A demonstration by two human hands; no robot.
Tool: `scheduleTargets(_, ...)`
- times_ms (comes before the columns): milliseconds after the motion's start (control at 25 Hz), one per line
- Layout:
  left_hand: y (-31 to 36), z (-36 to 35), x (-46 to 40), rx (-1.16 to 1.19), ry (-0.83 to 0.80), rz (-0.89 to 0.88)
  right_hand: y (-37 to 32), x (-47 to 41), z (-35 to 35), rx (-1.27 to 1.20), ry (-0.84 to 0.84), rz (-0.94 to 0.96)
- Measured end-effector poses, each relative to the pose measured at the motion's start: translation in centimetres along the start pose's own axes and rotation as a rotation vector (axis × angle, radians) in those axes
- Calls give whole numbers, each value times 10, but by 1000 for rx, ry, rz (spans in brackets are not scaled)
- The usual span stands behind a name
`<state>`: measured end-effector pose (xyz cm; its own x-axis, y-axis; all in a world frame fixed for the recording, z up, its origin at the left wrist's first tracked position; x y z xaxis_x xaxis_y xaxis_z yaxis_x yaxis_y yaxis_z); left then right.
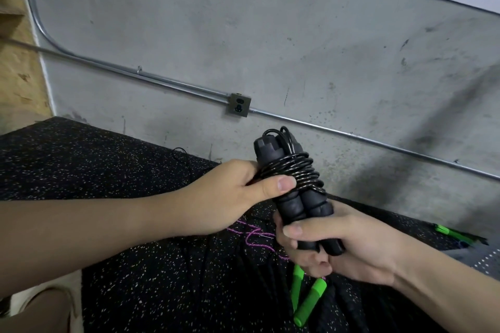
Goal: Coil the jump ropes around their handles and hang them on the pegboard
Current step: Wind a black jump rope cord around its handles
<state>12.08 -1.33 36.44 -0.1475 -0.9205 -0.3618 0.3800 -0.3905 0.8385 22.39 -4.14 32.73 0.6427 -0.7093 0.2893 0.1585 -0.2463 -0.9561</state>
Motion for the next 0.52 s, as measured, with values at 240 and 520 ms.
scheduleTargets(240, -14, 4, -4, -351, -8, 74, -15, -4, 26, 161, 243, 191)
scheduleTargets(520, 6, 30, -2, -327, 302, -19, -37, -4, 52, 420, 519, 348)
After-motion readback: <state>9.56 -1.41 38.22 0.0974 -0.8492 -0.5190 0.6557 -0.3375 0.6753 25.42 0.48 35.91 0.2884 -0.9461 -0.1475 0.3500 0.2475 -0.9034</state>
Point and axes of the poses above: each hand's wrist, its own x-axis away from the middle knuckle, its own z-axis out of the back of the hand, y = z × x, the point moved 10 cm from there along -x, towards the middle knuckle, and after that the axes turned 14 degrees about y, right-handed, at the moved point
